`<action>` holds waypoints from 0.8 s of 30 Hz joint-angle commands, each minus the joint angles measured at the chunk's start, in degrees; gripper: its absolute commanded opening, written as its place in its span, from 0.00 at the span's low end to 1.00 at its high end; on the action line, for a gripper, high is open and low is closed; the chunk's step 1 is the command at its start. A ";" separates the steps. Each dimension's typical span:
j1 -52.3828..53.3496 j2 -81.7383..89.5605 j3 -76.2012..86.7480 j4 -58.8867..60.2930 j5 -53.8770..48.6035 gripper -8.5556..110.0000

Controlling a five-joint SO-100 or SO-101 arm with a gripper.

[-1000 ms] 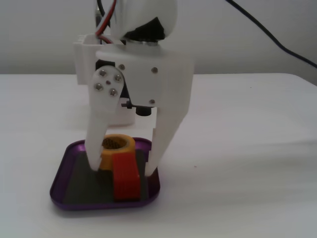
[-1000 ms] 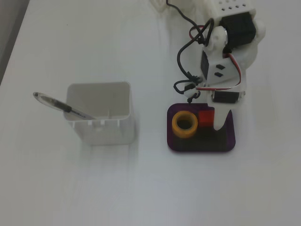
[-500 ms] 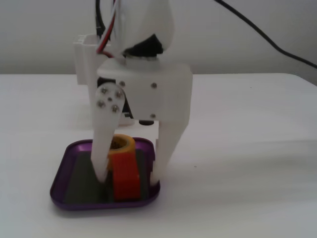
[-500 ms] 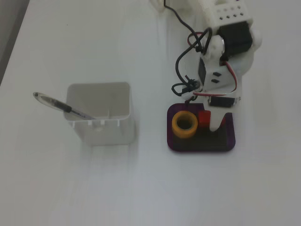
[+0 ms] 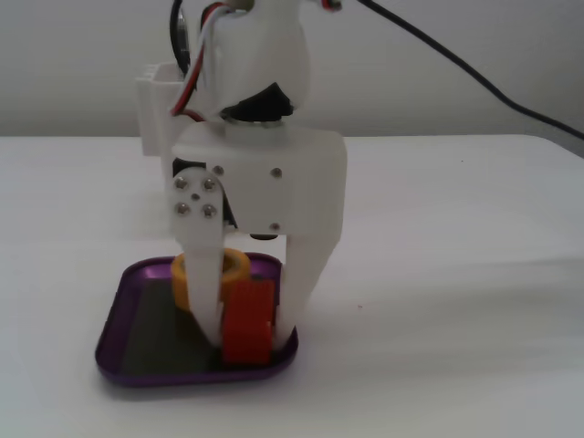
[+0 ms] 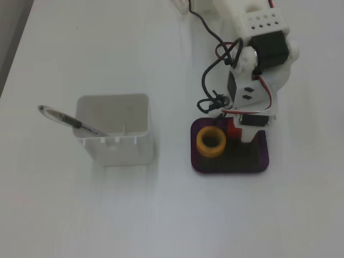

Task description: Remove the cube from the box.

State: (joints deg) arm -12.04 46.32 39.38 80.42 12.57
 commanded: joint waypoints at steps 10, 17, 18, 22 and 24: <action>-0.35 0.79 -37.35 16.96 -3.69 0.07; 0.00 7.47 -32.78 17.49 -5.80 0.07; -0.18 9.32 -29.97 17.49 -5.80 0.07; -0.35 18.81 -14.15 17.40 -5.89 0.07; -0.26 24.35 -4.66 17.40 -5.98 0.07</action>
State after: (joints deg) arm -12.30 59.33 23.99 97.73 7.03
